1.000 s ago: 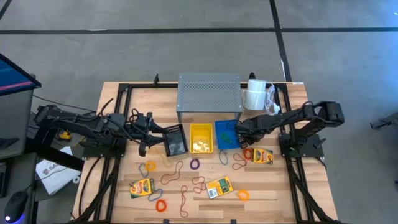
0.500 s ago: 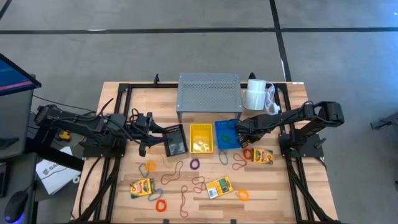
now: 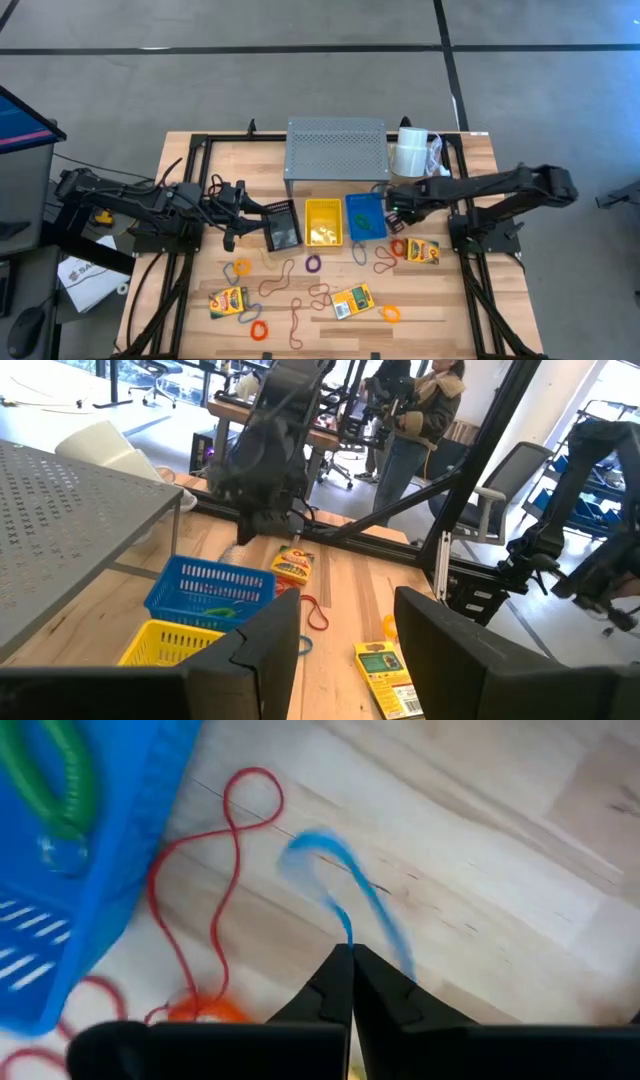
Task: Pick & Place Office Desk Supplies
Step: Put the blue rubber band into the yellow basket
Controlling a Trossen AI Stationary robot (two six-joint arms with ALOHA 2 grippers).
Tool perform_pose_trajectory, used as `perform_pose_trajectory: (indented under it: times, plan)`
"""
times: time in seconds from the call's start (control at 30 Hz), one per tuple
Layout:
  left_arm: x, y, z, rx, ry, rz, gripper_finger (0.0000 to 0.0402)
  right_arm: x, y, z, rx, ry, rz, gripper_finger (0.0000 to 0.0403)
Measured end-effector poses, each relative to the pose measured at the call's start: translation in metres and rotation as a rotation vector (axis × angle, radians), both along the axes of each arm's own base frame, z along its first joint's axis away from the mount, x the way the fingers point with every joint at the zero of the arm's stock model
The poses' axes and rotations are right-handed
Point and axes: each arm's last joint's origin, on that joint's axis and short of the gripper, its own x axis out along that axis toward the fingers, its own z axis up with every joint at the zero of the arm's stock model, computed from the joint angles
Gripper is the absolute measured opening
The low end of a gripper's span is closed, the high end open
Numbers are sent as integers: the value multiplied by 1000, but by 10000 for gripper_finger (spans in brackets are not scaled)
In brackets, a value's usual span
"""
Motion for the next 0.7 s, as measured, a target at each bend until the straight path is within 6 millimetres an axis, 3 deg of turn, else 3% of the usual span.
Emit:
perform_pose_trajectory:
  times: [0.37,0.7]
  plan:
    - [0,0,0,0,0,0,159,-31,3,48,-21,-328,-93,0]
    - [0,0,0,0,-1,0,159,-9,2,72,-45,-697,-62,0]
